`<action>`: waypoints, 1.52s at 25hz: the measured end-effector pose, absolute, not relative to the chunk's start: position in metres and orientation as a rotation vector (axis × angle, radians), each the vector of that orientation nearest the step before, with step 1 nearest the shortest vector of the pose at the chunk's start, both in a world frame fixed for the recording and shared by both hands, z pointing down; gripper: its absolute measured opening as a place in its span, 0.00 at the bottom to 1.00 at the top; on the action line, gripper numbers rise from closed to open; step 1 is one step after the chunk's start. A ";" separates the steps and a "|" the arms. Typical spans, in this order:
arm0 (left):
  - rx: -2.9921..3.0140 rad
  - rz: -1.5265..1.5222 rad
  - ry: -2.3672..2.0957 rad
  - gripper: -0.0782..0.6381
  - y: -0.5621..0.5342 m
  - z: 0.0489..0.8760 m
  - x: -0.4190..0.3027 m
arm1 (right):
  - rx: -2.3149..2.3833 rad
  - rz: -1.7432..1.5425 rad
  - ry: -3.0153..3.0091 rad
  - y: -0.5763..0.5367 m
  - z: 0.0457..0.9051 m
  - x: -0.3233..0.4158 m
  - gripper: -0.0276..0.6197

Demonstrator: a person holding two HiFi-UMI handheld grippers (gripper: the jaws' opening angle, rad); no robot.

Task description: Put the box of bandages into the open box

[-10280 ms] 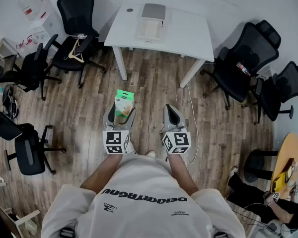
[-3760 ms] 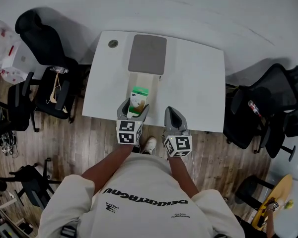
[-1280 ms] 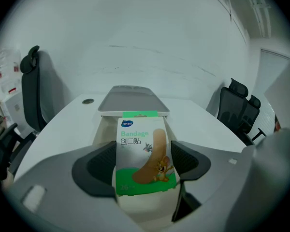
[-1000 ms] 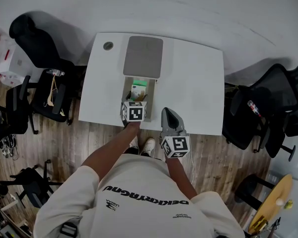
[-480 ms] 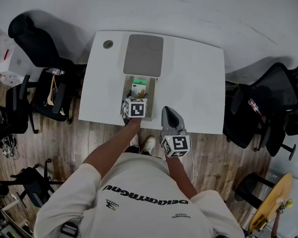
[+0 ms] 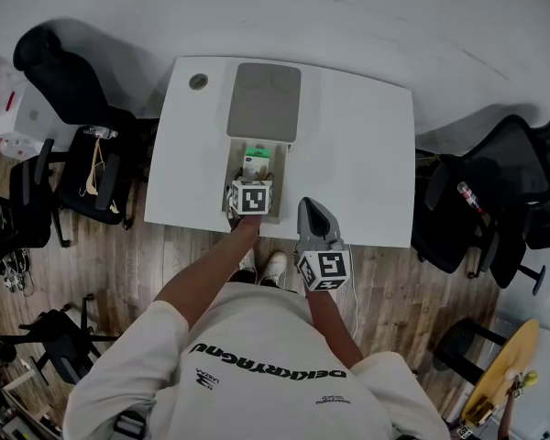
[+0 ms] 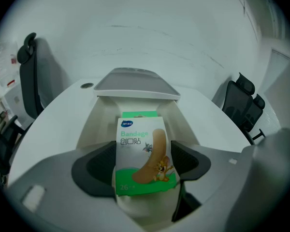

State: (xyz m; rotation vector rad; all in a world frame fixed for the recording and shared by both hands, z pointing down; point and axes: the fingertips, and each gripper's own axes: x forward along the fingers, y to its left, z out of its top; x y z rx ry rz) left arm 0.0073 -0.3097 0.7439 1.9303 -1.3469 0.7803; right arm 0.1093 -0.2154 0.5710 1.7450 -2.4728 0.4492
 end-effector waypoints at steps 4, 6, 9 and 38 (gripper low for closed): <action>1.924 0.788 -1.338 0.62 -0.309 0.747 0.009 | 1.745 0.450 -2.473 -0.215 0.571 0.109 0.04; 1.917 0.787 -1.335 0.62 -0.310 0.749 0.009 | 1.745 0.450 -2.472 -0.215 0.571 0.108 0.04; 1.914 0.788 -1.332 0.62 -0.312 0.750 0.010 | 1.744 0.451 -2.473 -0.216 0.571 0.108 0.04; 1.862 0.817 -1.276 0.62 -0.310 0.761 0.016 | 1.725 0.462 -2.462 -0.211 0.575 0.114 0.04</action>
